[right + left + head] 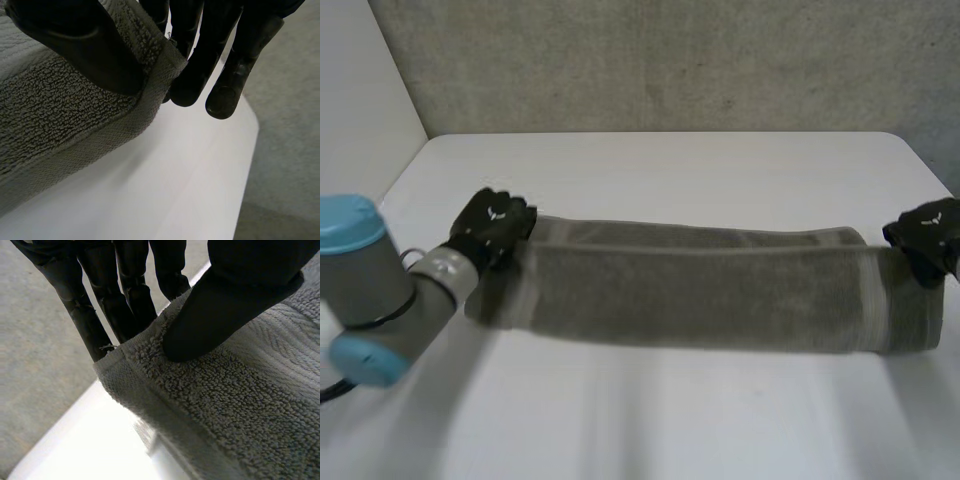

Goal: Fold the towel.

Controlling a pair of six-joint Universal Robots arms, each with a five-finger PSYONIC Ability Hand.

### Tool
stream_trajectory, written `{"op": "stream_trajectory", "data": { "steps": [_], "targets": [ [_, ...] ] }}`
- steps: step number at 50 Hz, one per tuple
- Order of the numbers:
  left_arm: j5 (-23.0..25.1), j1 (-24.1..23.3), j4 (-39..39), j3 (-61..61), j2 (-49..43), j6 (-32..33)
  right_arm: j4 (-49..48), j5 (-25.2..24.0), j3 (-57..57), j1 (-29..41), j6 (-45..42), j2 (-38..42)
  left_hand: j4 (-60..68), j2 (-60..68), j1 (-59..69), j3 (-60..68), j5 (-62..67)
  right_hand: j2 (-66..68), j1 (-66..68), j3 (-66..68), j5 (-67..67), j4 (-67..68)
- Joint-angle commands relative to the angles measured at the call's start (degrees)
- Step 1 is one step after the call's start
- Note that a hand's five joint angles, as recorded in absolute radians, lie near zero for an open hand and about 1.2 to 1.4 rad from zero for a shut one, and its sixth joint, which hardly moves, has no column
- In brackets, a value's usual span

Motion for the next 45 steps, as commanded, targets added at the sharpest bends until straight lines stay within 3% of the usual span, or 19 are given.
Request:
{"op": "stream_trajectory", "data": {
  "steps": [1, 10, 11, 12, 13, 14, 16, 20, 26, 30, 35, 37, 45],
  "targets": [
    [-3.24, -1.27, 0.46, 16.48, -12.99, -0.67, -6.37, 2.16, -5.42, 2.53, 1.55, 6.72, 10.18, 10.22, 10.74, 10.23, 10.54, 2.91, 3.21, 3.04, 2.07, 3.01],
    [-3.42, -2.15, 0.28, 26.70, -21.36, -0.58, -10.06, 4.80, -13.85, 5.26, 3.13, 15.25, 10.18, 10.22, 10.74, 10.23, 10.54, 2.91, 3.21, 3.04, 2.07, 3.01],
    [-3.33, -2.33, 0.20, 27.92, -22.40, -0.58, -10.32, 5.41, -15.33, 5.78, 3.40, 16.73, 10.18, 10.22, 10.74, 10.23, 10.54, -19.68, -19.38, -19.55, -20.52, -19.58],
    [-3.33, -2.33, 0.19, 27.93, -22.41, -0.58, -10.32, 6.54, -16.83, 6.30, 3.40, 18.22, 10.18, 10.22, 10.74, 10.23, 10.54, -59.71, -59.41, -59.57, -60.54, -59.60],
    [-3.24, -2.50, 0.11, 28.89, -23.20, -0.58, -10.32, 6.56, -16.84, 6.31, 3.40, 18.24, -15.45, -15.40, -14.89, -15.39, -15.08, -60.11, -59.81, -59.97, -60.95, -60.00],
    [-3.42, -2.59, 0.11, 29.16, -23.64, -0.58, -10.24, 8.38, -18.23, 6.92, 3.40, 19.54, -59.34, -59.29, -58.77, -59.28, -58.97, -67.09, -66.79, -66.96, -67.93, -66.99],
    [-3.24, -2.85, 0.28, 29.16, -23.82, -0.58, -10.32, 10.51, -19.48, 7.54, 3.49, 20.61, -55.62, -55.57, -55.05, -55.56, -55.25, -67.09, -66.79, -66.96, -67.93, -66.99],
    [-3.59, -3.29, 0.28, 29.34, -23.38, -0.76, -10.32, 14.02, -20.36, 8.24, 3.92, 20.88, -59.82, -59.78, -59.26, -59.77, -59.46, -67.09, -66.79, -66.96, -67.93, -66.99],
    [-5.53, -3.29, -0.25, 27.76, -21.45, -0.76, -10.59, 13.85, -16.68, 8.33, 8.83, 16.24, -59.82, -59.78, -59.26, -59.77, -59.46, -67.09, -66.79, -66.96, -67.93, -66.99],
    [-8.51, -3.21, -0.95, 21.63, -15.23, -0.93, -10.59, 13.68, -12.54, 8.33, 11.13, 11.82, -59.82, -59.78, -59.26, -59.77, -59.46, -67.09, -66.79, -66.96, -67.93, -66.99],
    [-8.52, -2.77, -0.77, 12.41, -6.54, -1.37, -10.67, 11.74, -4.89, 7.72, 11.92, 4.00, -59.82, -59.78, -59.26, -59.77, -59.46, -67.09, -66.79, -66.96, -67.93, -66.99],
    [-8.43, -2.68, -0.51, 9.04, -3.43, -2.34, -10.59, 10.08, 0.45, 7.63, 11.92, -0.81, -59.82, -59.78, -59.26, -59.77, -59.46, -67.09, -66.79, -66.96, -67.93, -66.99],
    [-8.25, -1.89, -0.07, -2.92, 7.47, -15.08, -9.88, 8.23, 10.04, 7.28, 12.19, -5.84, -59.82, -59.78, -59.26, -59.77, -59.46, -67.09, -66.79, -66.96, -67.93, -66.99]
  ]
}}
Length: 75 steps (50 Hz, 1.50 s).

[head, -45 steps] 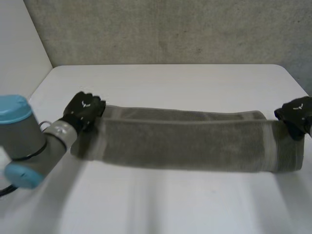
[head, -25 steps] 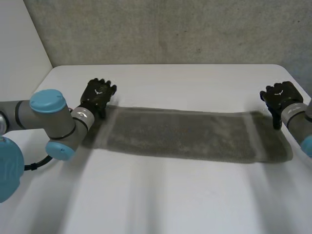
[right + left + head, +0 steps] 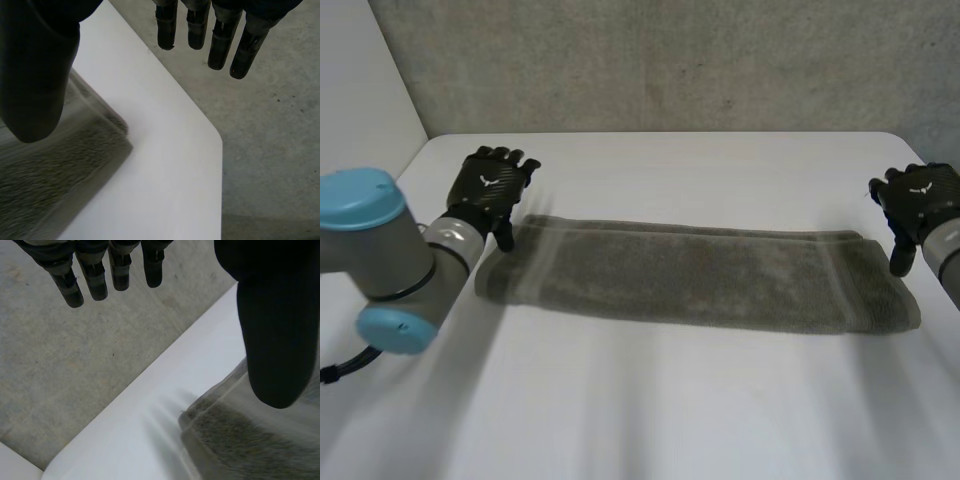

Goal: Fold the towel.

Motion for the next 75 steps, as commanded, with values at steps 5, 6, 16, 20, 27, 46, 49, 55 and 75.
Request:
{"op": "stream_trajectory", "data": {
  "steps": [5, 6, 16, 20, 27, 46, 49, 55, 75],
  "targets": [
    [0.49, 1.25, 1.08, -13.40, 9.32, -20.68, 0.10, -2.25, 12.22, -2.45, -0.18, -3.89, 0.45, 0.33, 0.20, 0.36, -1.52, 3.39, 4.54, 3.31, 4.10, 2.50],
    [0.49, 1.26, 1.08, -13.41, 9.33, -20.70, 0.10, -2.25, 12.24, -2.46, -0.18, -3.89, 0.45, 0.33, 0.20, 0.36, -1.52, 3.43, 4.57, 3.34, 4.13, 2.53],
    [0.58, 1.61, 8.64, -18.07, 8.97, -23.34, -9.38, -8.05, 16.63, -6.41, -0.88, 1.81, 0.45, 0.33, 0.20, 0.36, -1.52, 10.98, 12.13, 10.90, 11.69, 10.09],
    [0.58, 1.61, 12.41, -20.17, 9.15, -23.25, -11.42, -8.14, 16.72, -6.50, -1.06, 3.05, 0.45, 0.33, 0.20, 0.36, -1.52, 14.36, 15.50, 14.27, 15.07, 13.46],
    [0.58, 1.52, 13.30, -21.32, 9.50, -23.25, -12.47, -8.23, 14.88, -7.29, -1.58, 6.56, 0.45, 0.33, 0.20, 0.36, -1.52, 39.50, 40.65, 39.42, 40.21, 38.61],
    [0.58, 1.70, 13.39, -21.32, 10.56, -23.51, -18.18, 2.67, 7.95, -15.48, -27.66, 3.75, 0.45, 0.33, 0.20, 0.36, -1.52, 65.77, 66.92, 65.69, 66.48, 64.88],
    [0.58, 1.78, 13.39, -21.32, 10.56, -23.51, -18.19, 3.20, 6.17, -11.33, -27.60, 3.49, 0.45, 0.33, 0.20, 0.36, -1.52, 65.77, 66.92, 65.69, 66.48, 64.88],
    [0.58, 1.78, 13.47, -21.32, 10.47, -23.51, -18.36, 4.52, -2.18, 9.67, -22.68, 2.96, 0.45, 0.33, 0.20, 0.36, -1.52, 65.77, 66.92, 65.69, 66.48, 64.88],
    [0.58, 1.87, 14.18, -21.32, 9.77, -23.25, -18.10, 3.99, -16.93, 43.86, -22.59, 26.77, 0.45, 0.33, 0.20, 0.36, -1.52, 65.77, 66.92, 65.69, 66.48, 64.88]
  ]
}}
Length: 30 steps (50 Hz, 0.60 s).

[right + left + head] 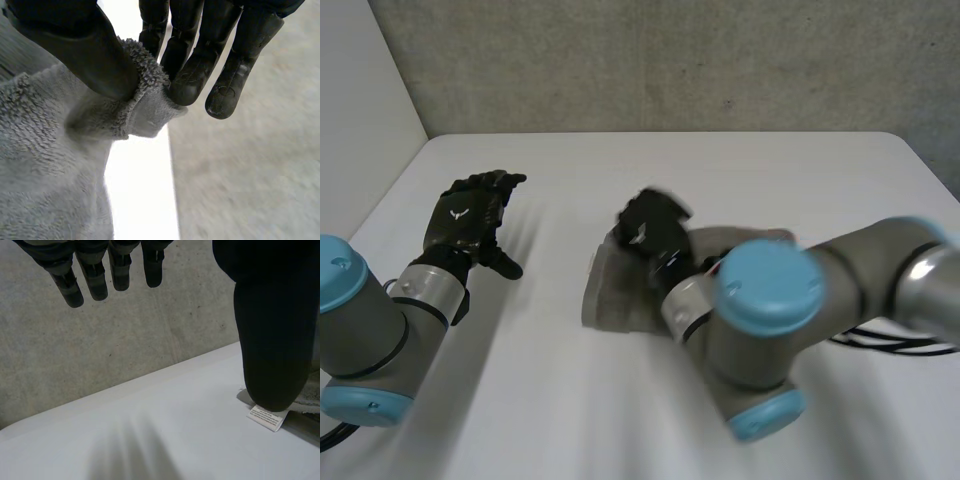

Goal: Fold the towel.

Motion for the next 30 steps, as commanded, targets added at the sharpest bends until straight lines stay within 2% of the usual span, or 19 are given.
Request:
{"op": "stream_trajectory", "data": {
  "steps": [1, 5, 7, 8, 9, 11, 12, 14, 15, 16, 17, 19, 20, 22, 26, 28, 30],
  "targets": [
    [0.06, -0.04, 0.42, 0.00, -0.54, 0.18, 0.19, 0.12, -2.63, 2.94, -0.02, 5.95, 0.47, 0.34, 0.26, 0.36, -1.52, 4.58, 3.74, 2.66, 3.65, 3.11],
    [-0.03, -0.04, 1.04, 0.00, -0.63, 0.18, 0.37, 0.12, -2.89, 3.03, 0.42, 7.18, 0.47, 0.34, 0.26, 0.36, -1.52, 4.58, 3.74, 2.66, 3.65, 3.11],
    [-0.03, -0.04, 1.30, -0.09, -0.63, 0.18, 0.37, 0.12, -2.63, 3.03, 0.60, 7.18, 0.47, 0.34, 0.26, 0.36, -1.52, -0.58, -1.41, -2.50, -1.50, -2.05],
    [-0.03, -0.04, 1.39, -0.09, -0.63, 0.27, 0.45, 0.12, -2.19, 3.03, 0.86, 6.74, 0.47, 0.34, 0.26, 0.36, -1.52, -23.23, -24.06, -25.14, -24.15, -24.70],
    [-0.03, -0.04, 1.39, -0.09, -0.63, 0.27, 0.45, 0.12, -2.19, 3.03, 0.86, 6.74, 0.47, 0.34, 0.26, 0.36, -1.52, -23.45, -24.29, -25.37, -24.38, -24.92],
    [-0.03, -0.04, 1.39, -0.09, -0.63, 0.27, 0.28, 0.74, -0.53, 2.50, 2.08, 4.12, 0.47, 0.34, 0.26, 0.36, -1.52, -63.80, -64.63, -65.71, -64.72, -65.27],
    [-0.03, -0.04, 1.39, -0.09, -0.63, 0.27, 0.28, 0.74, -0.52, 2.50, 2.09, 4.10, 0.47, 0.34, 0.26, 0.36, -1.52, -63.99, -64.83, -65.91, -64.92, -65.46],
    [-0.03, -0.04, 1.39, -0.09, -0.63, 0.27, -0.25, 0.48, 3.59, 1.80, 8.21, -2.36, 0.47, 0.34, 0.26, 0.36, -1.52, -65.42, -66.26, -67.34, -66.35, -66.89],
    [-0.03, -0.04, 1.39, -0.09, -0.63, 0.27, -0.25, 0.48, 3.61, 1.80, 8.25, -2.40, 0.47, 0.34, 0.26, 0.36, -1.52, -65.42, -66.26, -67.34, -66.35, -66.89],
    [-0.03, -0.04, 1.39, -0.09, -0.54, 0.36, -0.34, 0.48, 6.14, 0.75, 13.73, -6.14, 0.47, 0.34, 0.26, 0.36, -1.52, -65.42, -66.26, -67.34, -66.35, -66.89],
    [-0.03, -0.13, 1.39, -0.09, -0.45, 0.36, -0.34, 0.48, 6.16, 0.74, 13.78, -6.18, 0.47, 0.34, 0.26, 0.36, -1.52, -65.42, -66.26, -67.34, -66.35, -66.89],
    [-0.03, -0.13, 1.21, 0.00, -0.19, 0.45, -0.25, 0.30, 11.32, -3.63, 25.42, -13.09, 0.47, 0.34, 0.26, 0.36, -1.52, -65.42, -66.26, -67.34, -66.35, -66.89],
    [0.06, -0.31, 0.86, 0.00, 0.07, 0.45, -0.25, 0.30, 11.35, -3.65, 25.47, -13.12, 0.47, 0.34, 0.26, 0.36, -1.52, -65.42, -66.26, -67.34, -66.35, -66.89],
    [-0.03, -0.74, 0.60, 0.61, 0.25, 0.45, 1.24, -0.05, 15.72, -9.95, 35.01, -18.46, 0.47, 0.34, 0.26, 0.36, -1.52, -65.42, -66.26, -67.34, -66.35, -66.89],
    [-0.03, -1.71, -0.28, 1.85, 0.25, 0.45, 4.83, -1.54, 20.20, -15.23, 40.74, -20.67, 0.52, 0.39, 0.31, 0.41, -1.47, -65.42, -66.26, -67.34, -66.35, -66.89],
    [-0.03, -3.81, -2.03, 3.86, -0.36, 0.45, 6.69, -2.69, 22.24, -17.80, 41.56, -20.86, 0.85, 0.72, 0.64, 0.74, -1.13, -65.42, -66.26, -67.34, -66.35, -66.89],
    [-0.03, -5.22, -3.43, 5.35, -0.80, 0.45, 8.01, -5.57, 26.18, -22.61, 41.47, -20.86, 0.85, 0.72, 0.65, 0.75, -1.13, -65.42, -66.26, -67.34, -66.35, -66.89]
  ]
}}
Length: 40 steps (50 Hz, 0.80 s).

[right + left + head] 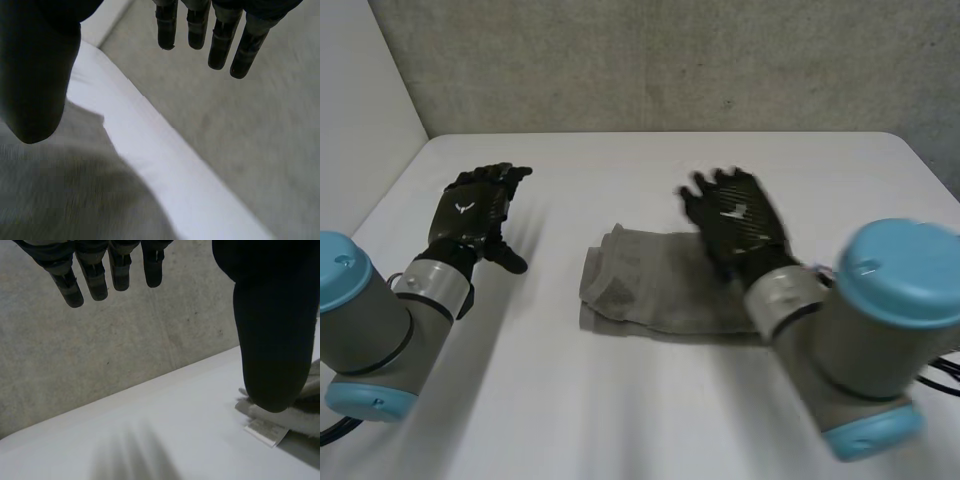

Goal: Fold the towel.

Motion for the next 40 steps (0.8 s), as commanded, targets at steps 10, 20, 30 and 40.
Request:
{"op": "stream_trajectory", "data": {
  "steps": [10, 20, 30, 40],
  "targets": [
    [-0.54, -10.22, -14.93, 16.13, -10.43, 4.94, 4.89, -10.94, 15.43, -21.31, 6.49, -1.62, 1.53, 1.40, 1.33, 1.42, -0.46, 12.38, 13.47, 12.38, 13.09, 11.57],
    [-0.90, -14.61, -16.60, 20.97, -14.38, 7.57, 0.76, -10.85, 16.83, -22.19, 6.85, -0.21, 1.70, 1.56, 1.49, 1.59, -0.29, 37.22, 38.31, 37.22, 37.93, 36.41],
    [-1.86, -15.76, -17.48, 18.61, -14.31, 7.66, 0.49, -10.41, 14.91, -23.86, 5.88, -0.39, 1.70, 1.56, 1.50, 1.59, -0.29, 65.81, 66.90, 65.81, 66.52, 65.00],
    [-2.74, -15.59, -17.57, 13.15, -7.18, 7.66, 2.69, -9.97, 1.54, -19.02, -5.99, 0.49, 1.36, 1.23, 1.16, 1.26, -0.62, 65.81, 66.90, 65.81, 66.52, 65.00]
  ]
}}
